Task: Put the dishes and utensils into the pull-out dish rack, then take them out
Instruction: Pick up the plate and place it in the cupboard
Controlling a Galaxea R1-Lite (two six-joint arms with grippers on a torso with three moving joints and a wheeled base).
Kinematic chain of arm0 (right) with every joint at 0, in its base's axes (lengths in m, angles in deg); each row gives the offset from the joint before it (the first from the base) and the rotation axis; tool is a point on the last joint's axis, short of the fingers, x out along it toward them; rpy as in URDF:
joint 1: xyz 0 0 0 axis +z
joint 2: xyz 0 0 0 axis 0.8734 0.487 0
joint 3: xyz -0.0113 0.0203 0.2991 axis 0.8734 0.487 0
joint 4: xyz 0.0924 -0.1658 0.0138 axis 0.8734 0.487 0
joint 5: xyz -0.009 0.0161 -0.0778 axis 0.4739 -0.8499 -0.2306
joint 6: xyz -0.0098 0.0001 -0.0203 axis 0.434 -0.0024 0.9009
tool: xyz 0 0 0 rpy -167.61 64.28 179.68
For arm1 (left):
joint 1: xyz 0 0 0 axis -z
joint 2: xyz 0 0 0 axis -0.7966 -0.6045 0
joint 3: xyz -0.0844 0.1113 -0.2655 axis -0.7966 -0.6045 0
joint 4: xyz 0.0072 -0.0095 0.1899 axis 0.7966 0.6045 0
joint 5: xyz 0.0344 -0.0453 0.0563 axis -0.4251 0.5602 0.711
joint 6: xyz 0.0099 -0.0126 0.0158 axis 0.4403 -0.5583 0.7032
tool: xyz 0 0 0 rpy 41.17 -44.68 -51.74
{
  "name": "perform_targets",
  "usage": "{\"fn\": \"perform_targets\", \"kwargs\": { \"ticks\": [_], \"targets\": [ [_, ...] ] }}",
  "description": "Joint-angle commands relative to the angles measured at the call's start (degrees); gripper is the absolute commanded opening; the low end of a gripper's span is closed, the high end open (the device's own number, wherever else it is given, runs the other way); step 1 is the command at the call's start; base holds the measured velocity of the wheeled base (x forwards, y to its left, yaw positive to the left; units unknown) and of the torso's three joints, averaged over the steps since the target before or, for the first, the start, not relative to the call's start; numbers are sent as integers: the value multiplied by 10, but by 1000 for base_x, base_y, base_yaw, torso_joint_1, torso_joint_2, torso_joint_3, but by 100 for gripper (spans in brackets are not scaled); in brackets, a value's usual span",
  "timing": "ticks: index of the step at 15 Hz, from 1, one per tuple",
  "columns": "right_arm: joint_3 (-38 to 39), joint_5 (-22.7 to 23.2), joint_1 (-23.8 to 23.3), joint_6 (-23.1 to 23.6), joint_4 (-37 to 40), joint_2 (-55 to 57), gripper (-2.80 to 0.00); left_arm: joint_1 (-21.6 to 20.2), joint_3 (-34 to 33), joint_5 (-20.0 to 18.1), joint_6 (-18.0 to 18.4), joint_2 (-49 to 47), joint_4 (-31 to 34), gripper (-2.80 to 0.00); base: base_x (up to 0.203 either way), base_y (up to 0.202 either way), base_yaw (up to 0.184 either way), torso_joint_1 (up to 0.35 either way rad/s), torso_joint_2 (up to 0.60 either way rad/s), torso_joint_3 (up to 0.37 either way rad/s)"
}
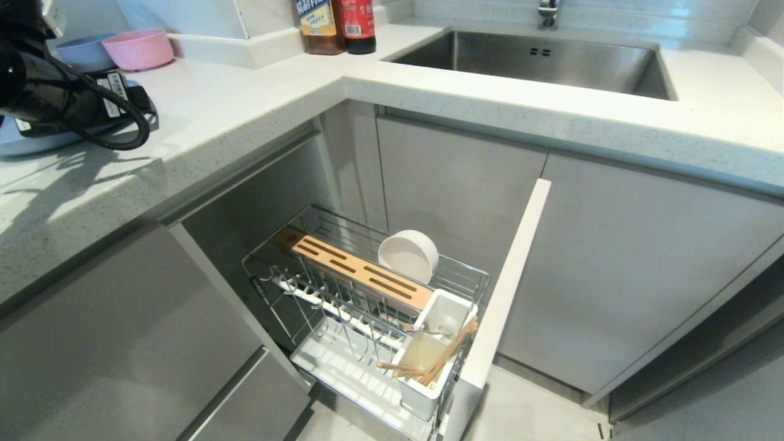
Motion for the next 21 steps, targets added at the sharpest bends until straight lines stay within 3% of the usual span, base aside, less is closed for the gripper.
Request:
{"fn": "perform_targets", "kwargs": {
  "ticks": [1,11,12,21],
  "targets": [
    [0,0,0,0,0,0,-280,0,0,2,0,1,2,0,0,0,0,0,0,0],
    [0,0,0,0,0,0,-280,2,-3,0,-4,6,2,0,0,0,0,0,0,0],
    [1,0,0,0,1,0,-280,2,-5,0,-5,8,2,-280,0,0,0,0,0,0],
    [1,0,0,0,0,0,-280,7,-6,-1,-5,14,16,-280,0,0,0,0,0,0]
  ]
}}
